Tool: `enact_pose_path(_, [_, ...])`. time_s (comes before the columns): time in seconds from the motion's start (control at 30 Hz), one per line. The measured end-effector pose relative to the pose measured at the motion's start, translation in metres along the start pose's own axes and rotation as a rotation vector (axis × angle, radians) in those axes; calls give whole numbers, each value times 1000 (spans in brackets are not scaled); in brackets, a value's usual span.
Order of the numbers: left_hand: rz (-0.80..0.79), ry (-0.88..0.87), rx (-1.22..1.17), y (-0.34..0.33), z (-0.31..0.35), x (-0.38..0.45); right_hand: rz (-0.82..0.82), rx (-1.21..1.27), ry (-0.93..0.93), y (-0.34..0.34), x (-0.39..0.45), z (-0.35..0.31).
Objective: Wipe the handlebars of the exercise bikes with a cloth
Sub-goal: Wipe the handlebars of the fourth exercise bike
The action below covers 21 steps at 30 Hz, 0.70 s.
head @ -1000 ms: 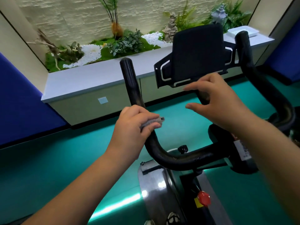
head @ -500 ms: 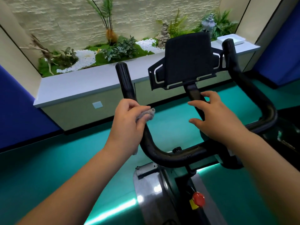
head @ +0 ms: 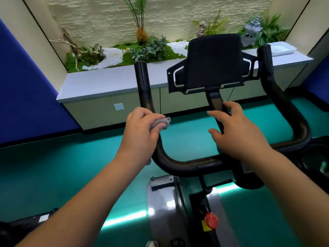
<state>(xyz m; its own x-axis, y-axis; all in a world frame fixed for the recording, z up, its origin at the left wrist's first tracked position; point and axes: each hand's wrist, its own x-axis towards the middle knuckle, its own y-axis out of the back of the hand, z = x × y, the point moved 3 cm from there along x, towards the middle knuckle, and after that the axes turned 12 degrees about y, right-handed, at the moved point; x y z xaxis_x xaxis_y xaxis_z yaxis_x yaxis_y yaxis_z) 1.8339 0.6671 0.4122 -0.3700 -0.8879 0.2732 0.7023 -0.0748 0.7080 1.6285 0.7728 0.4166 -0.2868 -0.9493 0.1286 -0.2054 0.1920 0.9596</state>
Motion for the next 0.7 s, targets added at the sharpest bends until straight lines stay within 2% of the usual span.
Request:
enact_pose_path(0.13, [-36, -75, 13, 1, 3, -30, -12, -18, 14, -2, -2, 1])
enact_pose_path(0.33, [-7, 98, -15, -2, 2, -4, 2, 4, 10, 0, -3, 2])
enact_pose_path(0.43, [42, 12, 5, -1, 8, -33, 14, 27, 10, 1, -4, 4])
enact_pose_path(0.57, [13, -27, 10, 0, 12, -56, 25, 36, 19, 2, -5, 4])
enact_pose_path(0.7, [25, 87, 20, -3, 11, -31, 21, 54, 19, 2, -5, 4])
